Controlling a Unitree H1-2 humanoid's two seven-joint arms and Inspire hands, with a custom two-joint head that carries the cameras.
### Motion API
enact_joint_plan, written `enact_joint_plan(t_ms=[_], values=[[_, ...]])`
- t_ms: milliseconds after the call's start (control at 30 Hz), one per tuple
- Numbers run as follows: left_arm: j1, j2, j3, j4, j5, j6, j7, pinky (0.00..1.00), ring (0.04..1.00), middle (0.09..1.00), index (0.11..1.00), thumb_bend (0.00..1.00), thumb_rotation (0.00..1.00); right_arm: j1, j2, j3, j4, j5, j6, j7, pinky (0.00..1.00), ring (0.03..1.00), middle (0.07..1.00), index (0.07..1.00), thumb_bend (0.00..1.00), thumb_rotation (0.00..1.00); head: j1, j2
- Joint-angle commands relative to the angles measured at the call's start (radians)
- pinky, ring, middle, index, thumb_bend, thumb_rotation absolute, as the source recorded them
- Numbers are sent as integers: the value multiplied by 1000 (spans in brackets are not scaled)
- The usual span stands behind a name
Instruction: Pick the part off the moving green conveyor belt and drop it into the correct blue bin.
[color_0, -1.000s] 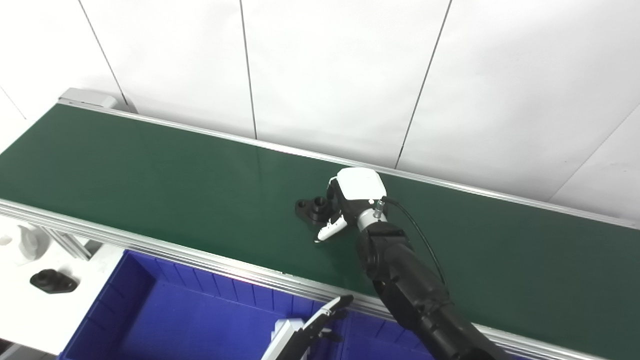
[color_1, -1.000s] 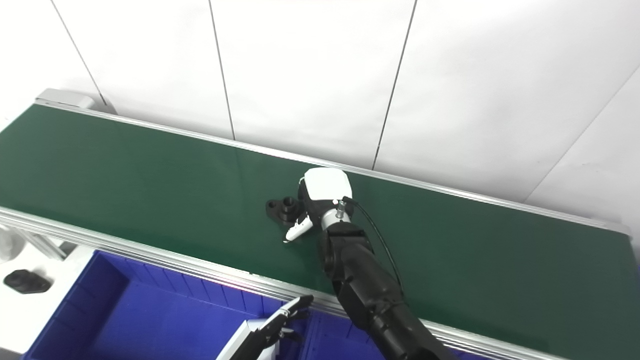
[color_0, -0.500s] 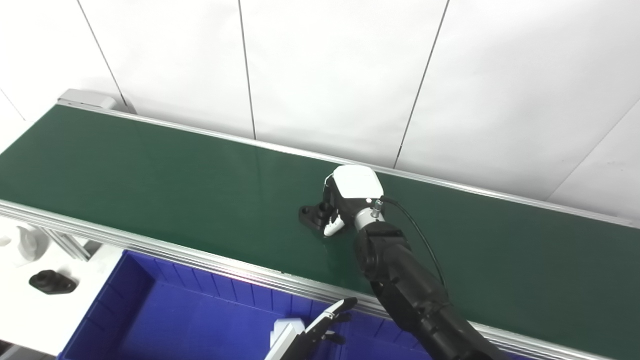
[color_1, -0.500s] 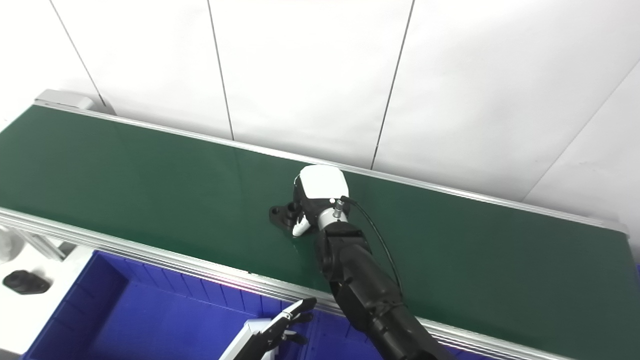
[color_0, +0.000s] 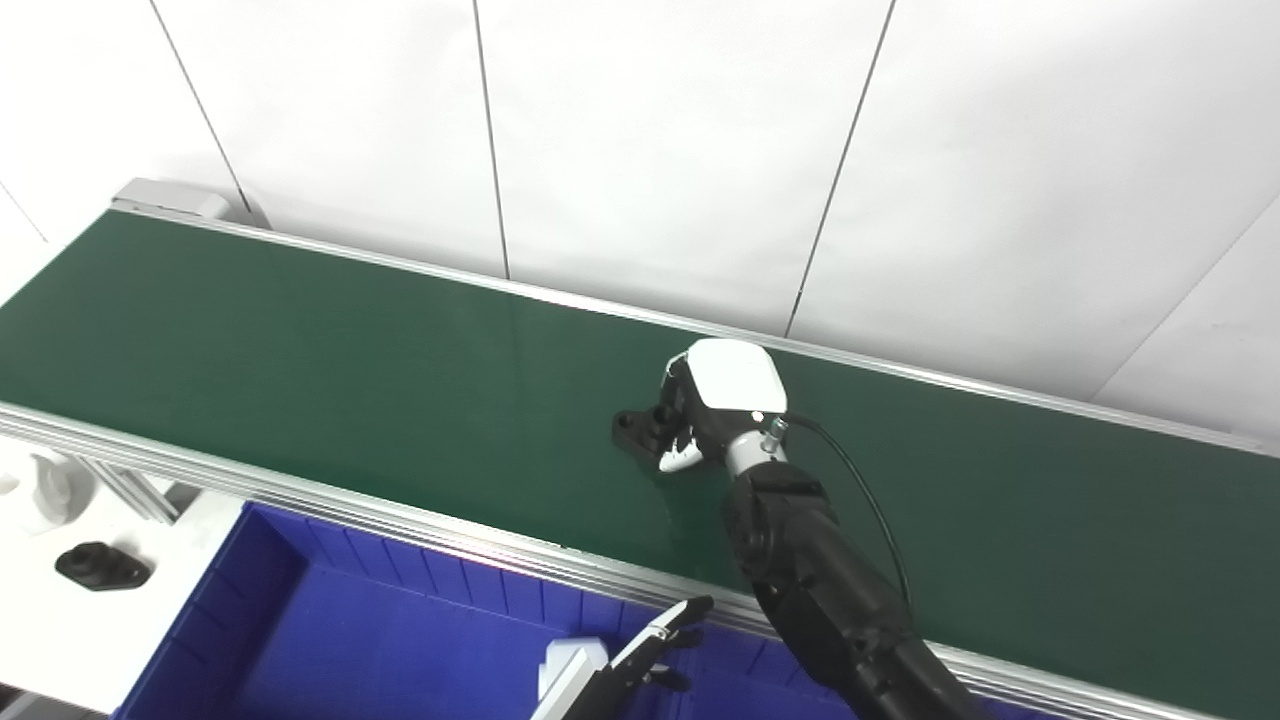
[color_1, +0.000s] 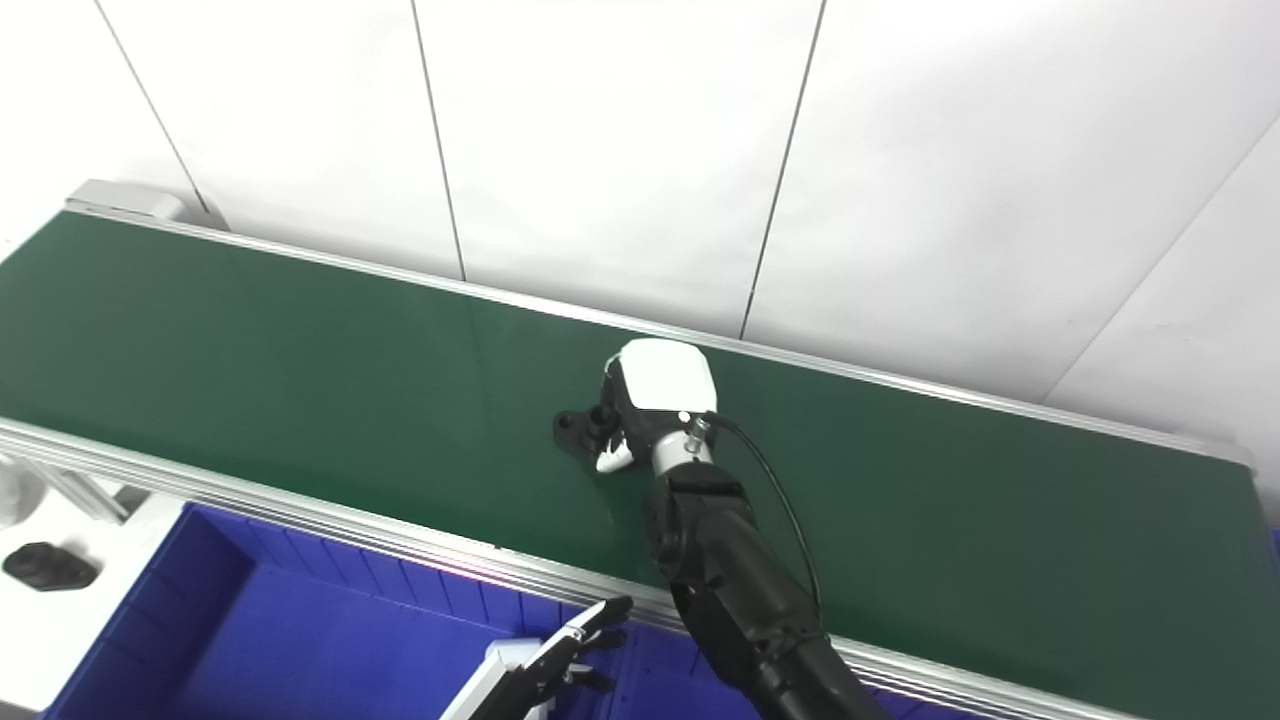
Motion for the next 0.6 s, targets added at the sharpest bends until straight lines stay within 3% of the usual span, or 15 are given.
enact_joint_plan(t_ms=[0, 233, 567], values=[[13, -59, -71, -15, 1, -32, -11, 703, 872, 935, 931, 769, 798, 26, -1, -2, -70, 15, -46, -19, 134, 204, 450, 483, 529, 0, -5, 0], [4, -47, -69, -13, -28, -29, -23, 700, 878, 948, 933, 742, 778, 74, -42, -5, -274, -21, -44, -27, 149, 225, 470, 482, 530, 0, -24, 2], [-2, -39, -58, -1, -42, -43, -19, 717, 878, 935, 922, 756, 743, 116, -48, -20, -548, -91, 13, 108, 194, 275, 402, 516, 519, 0, -51, 9]])
